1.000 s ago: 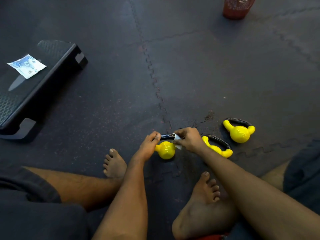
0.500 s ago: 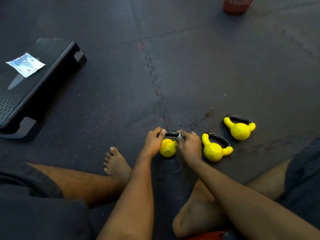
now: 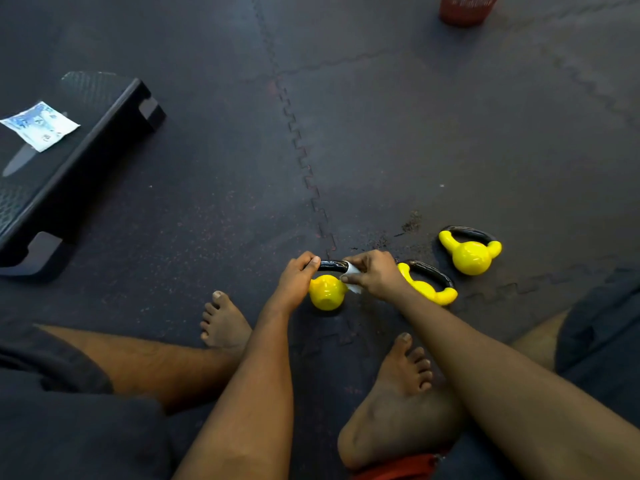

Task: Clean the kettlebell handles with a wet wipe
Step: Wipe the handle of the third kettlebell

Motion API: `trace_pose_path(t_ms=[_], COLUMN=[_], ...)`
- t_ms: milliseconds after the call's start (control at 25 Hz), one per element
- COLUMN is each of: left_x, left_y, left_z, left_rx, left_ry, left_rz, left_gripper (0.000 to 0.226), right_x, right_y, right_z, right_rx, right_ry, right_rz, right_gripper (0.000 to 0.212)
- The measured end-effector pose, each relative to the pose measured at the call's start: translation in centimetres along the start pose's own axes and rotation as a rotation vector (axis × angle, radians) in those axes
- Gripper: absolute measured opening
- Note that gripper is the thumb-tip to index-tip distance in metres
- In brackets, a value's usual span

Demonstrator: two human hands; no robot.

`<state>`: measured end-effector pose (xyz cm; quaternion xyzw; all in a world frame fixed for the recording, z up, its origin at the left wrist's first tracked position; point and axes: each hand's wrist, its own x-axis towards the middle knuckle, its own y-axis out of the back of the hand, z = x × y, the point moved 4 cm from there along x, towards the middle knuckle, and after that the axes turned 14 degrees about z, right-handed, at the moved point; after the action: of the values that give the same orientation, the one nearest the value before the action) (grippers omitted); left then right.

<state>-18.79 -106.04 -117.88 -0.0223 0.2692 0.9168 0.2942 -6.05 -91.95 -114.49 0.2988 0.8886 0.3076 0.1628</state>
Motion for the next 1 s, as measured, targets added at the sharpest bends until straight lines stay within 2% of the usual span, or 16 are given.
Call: trace_pose_path(t_ms=[160,240,320,440,520,680,760,840,1000], left_x=[-0.3,-0.7,-0.8,-0.6,-0.6,-0.8,-0.8,-0.6,-0.5], left_y=[-0.7,-0.8,-0.7,-0.2,0.0,0.2,0.2,0.1,-0.5], left_z=[1.1,1.5,1.3,0.6,0.4,1.1,1.3,1.3,1.2], left_rx=[0.12,0.135,0.117,0.071,0.066,0.037,0.027,0.042,0.075], left_ry=[-0.01,0.002,0.02,0.003,-0.005,-0.05,-0.045,-0.009,0.04], left_rz=[0.069,0.067,0.065,0.056,0.03,-0.029,-0.041,-0.013,0.065], left_gripper=[0.024,0.025,0.026,0.025,0.027,0.032,0.033,0.03,0.029], right_x=[-2.2,-3.1,-2.5,0.1,1.2,1.9,1.8,1.3,0.0], right_y=[-1.6,-2.7,-2.8,-1.5,-0.5,-0.3,-0.4,-0.4,-0.9], right_z=[-0.1,0.2,0.2,-0.6,-0.5,1.1,1.6,1.5,0.5], right_rx=[-0.083,-0.148,-0.128,-0.09,-0.085,0.089,0.173,0.199,0.025], right_ry=[-0.038,-0.12,-0.12,0.005,0.029,-0.039,-0.087,-0.084,-0.029], right_rz=[0.412,0.498,0.486,0.201,-0.022,-0.37,-0.445,-0.324,0.116], right_gripper=[0.012,0.016,0.015,0.005,0.01,0.028,0.031,0.03,0.023])
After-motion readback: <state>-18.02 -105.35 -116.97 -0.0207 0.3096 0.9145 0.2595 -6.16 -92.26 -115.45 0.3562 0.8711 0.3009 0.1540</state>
